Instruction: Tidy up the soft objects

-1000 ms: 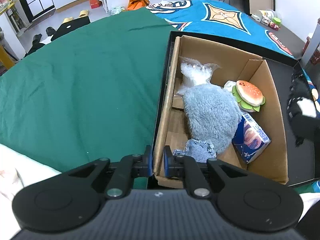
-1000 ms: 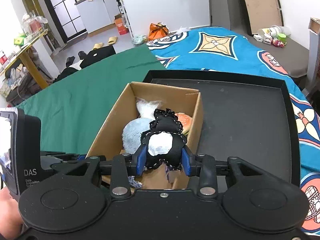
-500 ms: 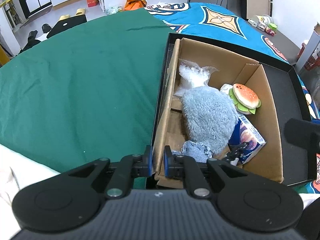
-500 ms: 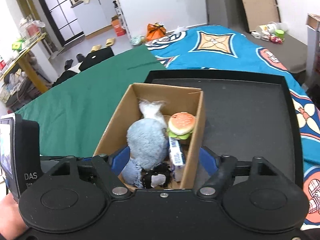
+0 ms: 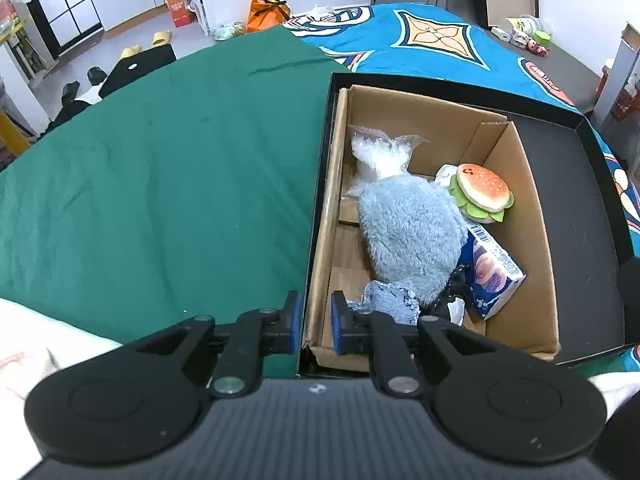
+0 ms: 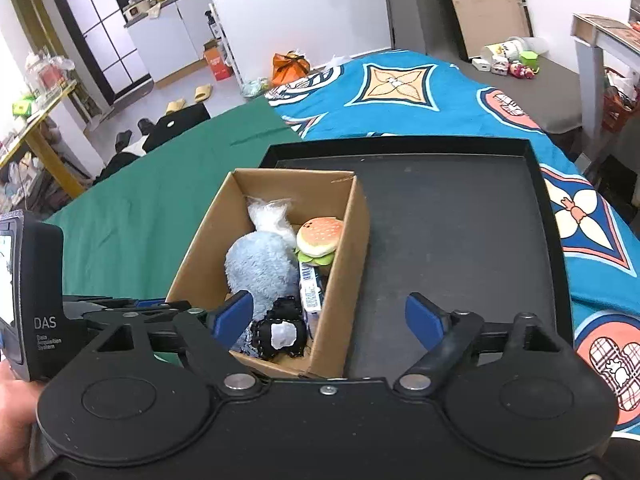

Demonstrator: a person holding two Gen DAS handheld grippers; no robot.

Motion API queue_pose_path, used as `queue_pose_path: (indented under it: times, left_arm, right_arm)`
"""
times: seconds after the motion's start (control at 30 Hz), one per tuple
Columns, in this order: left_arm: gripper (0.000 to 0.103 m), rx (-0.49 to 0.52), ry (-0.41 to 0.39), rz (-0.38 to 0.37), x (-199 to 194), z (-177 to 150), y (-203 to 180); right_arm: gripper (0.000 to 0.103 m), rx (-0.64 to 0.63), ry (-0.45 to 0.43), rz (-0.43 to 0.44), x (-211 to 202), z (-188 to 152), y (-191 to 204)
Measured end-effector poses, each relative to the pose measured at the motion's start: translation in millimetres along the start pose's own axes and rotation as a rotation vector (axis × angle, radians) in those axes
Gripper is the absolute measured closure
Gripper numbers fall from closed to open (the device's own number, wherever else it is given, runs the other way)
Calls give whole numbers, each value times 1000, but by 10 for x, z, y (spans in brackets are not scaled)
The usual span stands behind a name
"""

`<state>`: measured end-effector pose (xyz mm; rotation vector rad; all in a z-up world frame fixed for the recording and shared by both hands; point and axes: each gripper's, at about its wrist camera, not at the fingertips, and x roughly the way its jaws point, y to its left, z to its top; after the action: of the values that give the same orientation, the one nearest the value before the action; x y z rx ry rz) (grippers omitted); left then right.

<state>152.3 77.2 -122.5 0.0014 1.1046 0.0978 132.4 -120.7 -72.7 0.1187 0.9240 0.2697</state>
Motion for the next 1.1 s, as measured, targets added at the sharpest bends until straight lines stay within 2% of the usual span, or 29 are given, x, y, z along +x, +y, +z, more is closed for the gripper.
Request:
queue_pose_path:
  times: [0.07, 0.13, 0.2, 0.3, 0.43, 0.6, 0.8, 1.1]
  left_arm:
    - [88, 5, -6, 0, -66, 14, -23]
    - [83, 16, -10, 0, -134, 29, -64]
    - [66, 20, -23, 3, -213, 43, -106]
    - [48, 29, -53, -1, -349, 52, -176]
    - [39, 44, -81, -14, -526, 53, -274]
    - [23, 55, -118, -20, -748, 42, -373]
    - [14, 61, -142, -31, -970, -2, -441]
    - [10, 94, -170, -48, -1288, -161, -494]
  right_arm:
    - [14, 12, -11, 4, -52, -3, -57]
    - [12, 23, -22, 6, -103, -5, -107]
    - [10, 33, -31, 10, -150, -8, -154]
    - [5, 51, -49, 12, -232, -28, -239]
    - [0, 81, -68, 19, -335, -60, -360]
    - [0, 114, -89, 28, -457, -113, -499]
    - [0, 143, -114, 25, -630, -210, -638]
    - [0, 171, -140, 22, -890, -334, -773]
